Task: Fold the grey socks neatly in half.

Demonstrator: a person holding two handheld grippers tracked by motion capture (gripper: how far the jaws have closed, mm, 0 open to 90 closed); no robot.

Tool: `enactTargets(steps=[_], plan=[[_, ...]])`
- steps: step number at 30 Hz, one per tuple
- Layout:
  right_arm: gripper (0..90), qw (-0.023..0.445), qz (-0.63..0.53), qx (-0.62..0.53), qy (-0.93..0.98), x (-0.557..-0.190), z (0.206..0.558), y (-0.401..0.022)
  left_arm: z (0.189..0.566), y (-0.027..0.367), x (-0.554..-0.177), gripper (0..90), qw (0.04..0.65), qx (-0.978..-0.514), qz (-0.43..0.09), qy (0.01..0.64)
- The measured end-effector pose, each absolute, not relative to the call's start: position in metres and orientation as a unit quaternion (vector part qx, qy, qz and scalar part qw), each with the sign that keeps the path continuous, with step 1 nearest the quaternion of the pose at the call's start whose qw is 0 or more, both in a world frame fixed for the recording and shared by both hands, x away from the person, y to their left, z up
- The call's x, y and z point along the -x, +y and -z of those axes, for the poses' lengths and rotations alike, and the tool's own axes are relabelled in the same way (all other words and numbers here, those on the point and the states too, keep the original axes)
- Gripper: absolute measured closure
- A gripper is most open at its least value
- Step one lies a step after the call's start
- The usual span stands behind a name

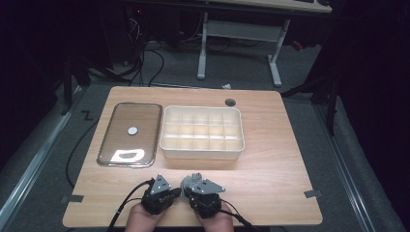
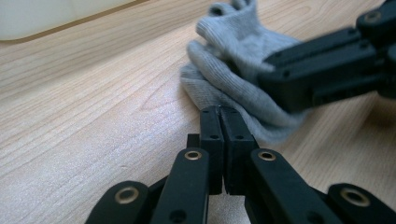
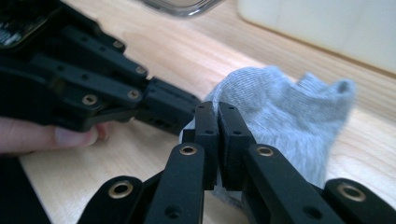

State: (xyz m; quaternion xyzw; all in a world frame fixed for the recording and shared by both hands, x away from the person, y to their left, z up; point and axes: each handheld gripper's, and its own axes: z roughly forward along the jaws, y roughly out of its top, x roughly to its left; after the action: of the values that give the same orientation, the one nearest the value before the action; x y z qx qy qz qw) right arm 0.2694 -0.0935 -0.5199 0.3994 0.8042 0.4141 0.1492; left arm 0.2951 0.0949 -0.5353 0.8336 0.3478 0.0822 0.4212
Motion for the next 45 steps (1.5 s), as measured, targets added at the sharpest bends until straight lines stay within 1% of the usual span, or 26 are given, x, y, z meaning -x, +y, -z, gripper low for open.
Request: enactTargets(steps=[5,7,8,11,13,15,18,21,22,26,28,31,34,38,43,45], plan=[[88.1,0.140,-0.408,-0.397,0.810,-0.269,0.529,-0.092,0.535,0.096,-0.295,88.5,0.421,-0.833,-0.079,0.349],[88.1,0.142,-0.409,-0.395,0.810,-0.269,0.530,-0.091,0.535,0.099,-0.297,85.1,0.425,-0.827,-0.076,0.360],[88.1,0.143,-0.408,-0.395,0.810,-0.269,0.530,-0.091,0.533,0.101,-0.299,85.1,0.435,-0.820,-0.074,0.366],[88.1,0.146,-0.407,-0.393,0.812,-0.268,0.530,-0.090,0.523,0.108,-0.300,86.7,0.466,-0.798,-0.095,0.371],[88.0,0.147,-0.407,-0.392,0.812,-0.268,0.530,-0.090,0.514,0.109,-0.301,88.2,0.491,-0.786,-0.099,0.364],[88.0,0.146,-0.407,-0.392,0.812,-0.268,0.530,-0.090,0.507,0.102,-0.300,88.4,0.502,-0.789,-0.097,0.341],[87.9,0.146,-0.408,-0.391,0.812,-0.268,0.531,-0.090,0.506,0.089,-0.298,88.5,0.503,-0.799,-0.085,0.320],[87.2,0.145,-0.408,-0.390,0.813,-0.268,0.530,-0.090,0.516,0.081,-0.302,89.0,0.477,-0.815,-0.098,0.315],[86.6,0.143,-0.407,-0.391,0.813,-0.268,0.530,-0.090,0.520,0.081,-0.305,89.1,0.470,-0.818,-0.095,0.319],[80.1,0.133,-0.409,-0.391,0.814,-0.266,0.526,-0.092,0.526,0.082,-0.309,89.5,0.463,-0.820,-0.091,0.325],[78.4,0.133,-0.422,-0.389,0.808,-0.262,0.519,-0.097,0.527,0.082,-0.309,89.4,0.462,-0.820,-0.093,0.323],[76.6,0.157,-0.435,-0.390,0.796,-0.258,0.505,-0.107,0.529,0.082,-0.309,89.3,0.463,-0.820,-0.092,0.323],[77.1,0.175,-0.436,-0.404,0.785,-0.263,0.497,-0.118,0.529,0.082,-0.309,88.9,0.463,-0.820,-0.092,0.323],[78.0,0.169,-0.422,-0.412,0.790,-0.270,0.506,-0.123,0.530,0.082,-0.309,88.6,0.464,-0.820,-0.092,0.322],[78.7,0.160,-0.385,-0.419,0.806,-0.274,0.528,-0.123,0.531,0.083,-0.309,88.5,0.460,-0.825,-0.096,0.316],[78.9,0.161,-0.395,-0.419,0.801,-0.273,0.531,-0.125,0.531,0.083,-0.308,88.3,0.458,-0.826,-0.100,0.313]])
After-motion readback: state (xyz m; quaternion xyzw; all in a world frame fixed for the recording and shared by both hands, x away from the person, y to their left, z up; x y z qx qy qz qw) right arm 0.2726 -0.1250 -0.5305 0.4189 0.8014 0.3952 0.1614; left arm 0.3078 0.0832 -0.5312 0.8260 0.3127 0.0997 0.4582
